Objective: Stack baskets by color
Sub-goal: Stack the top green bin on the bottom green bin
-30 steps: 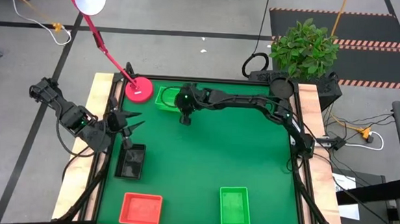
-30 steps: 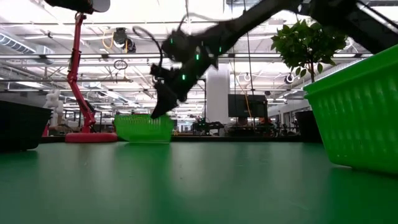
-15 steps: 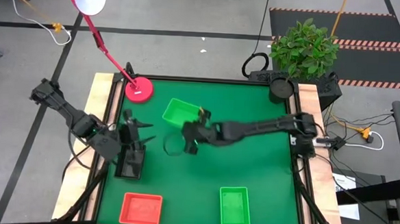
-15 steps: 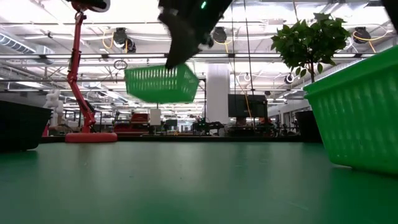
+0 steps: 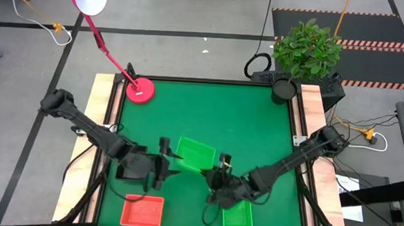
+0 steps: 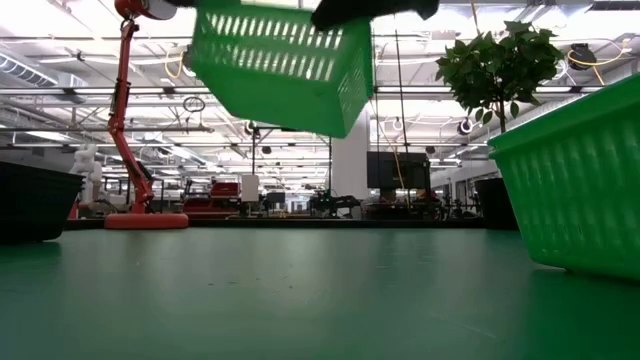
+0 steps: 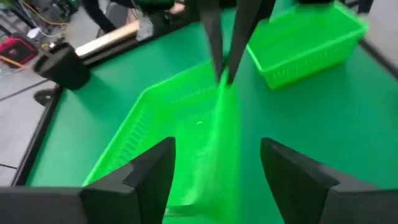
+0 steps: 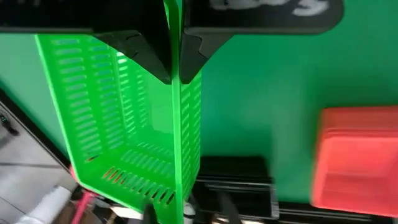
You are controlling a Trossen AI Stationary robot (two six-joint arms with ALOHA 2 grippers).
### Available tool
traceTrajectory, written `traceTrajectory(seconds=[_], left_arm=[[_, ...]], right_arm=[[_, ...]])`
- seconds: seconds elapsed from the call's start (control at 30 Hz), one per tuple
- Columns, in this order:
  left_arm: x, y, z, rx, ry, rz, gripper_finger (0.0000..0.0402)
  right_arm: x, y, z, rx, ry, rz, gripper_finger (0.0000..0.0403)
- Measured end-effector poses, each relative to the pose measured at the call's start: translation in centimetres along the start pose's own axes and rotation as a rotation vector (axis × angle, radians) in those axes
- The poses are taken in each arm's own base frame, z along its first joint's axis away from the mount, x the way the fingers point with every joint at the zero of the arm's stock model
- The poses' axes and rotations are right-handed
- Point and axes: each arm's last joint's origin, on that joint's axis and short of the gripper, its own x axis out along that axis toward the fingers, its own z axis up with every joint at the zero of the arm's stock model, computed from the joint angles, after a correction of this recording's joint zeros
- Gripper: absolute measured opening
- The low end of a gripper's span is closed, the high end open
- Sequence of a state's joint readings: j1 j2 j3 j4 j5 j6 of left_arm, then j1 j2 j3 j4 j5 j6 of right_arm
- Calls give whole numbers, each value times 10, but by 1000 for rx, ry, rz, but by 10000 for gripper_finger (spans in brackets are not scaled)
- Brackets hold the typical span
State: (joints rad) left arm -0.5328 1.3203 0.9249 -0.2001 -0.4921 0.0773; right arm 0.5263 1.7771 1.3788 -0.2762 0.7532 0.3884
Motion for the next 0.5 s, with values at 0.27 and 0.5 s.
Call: traceTrajectory(seconds=[0.27, 0.5], left_arm=[[33, 1, -9, 13, 50, 14, 172], [35, -4, -10, 65, 48, -119, 49]], right_arm=[[-9, 9, -1, 8, -24, 36, 9], [-11, 14, 1, 35, -21, 111, 45]])
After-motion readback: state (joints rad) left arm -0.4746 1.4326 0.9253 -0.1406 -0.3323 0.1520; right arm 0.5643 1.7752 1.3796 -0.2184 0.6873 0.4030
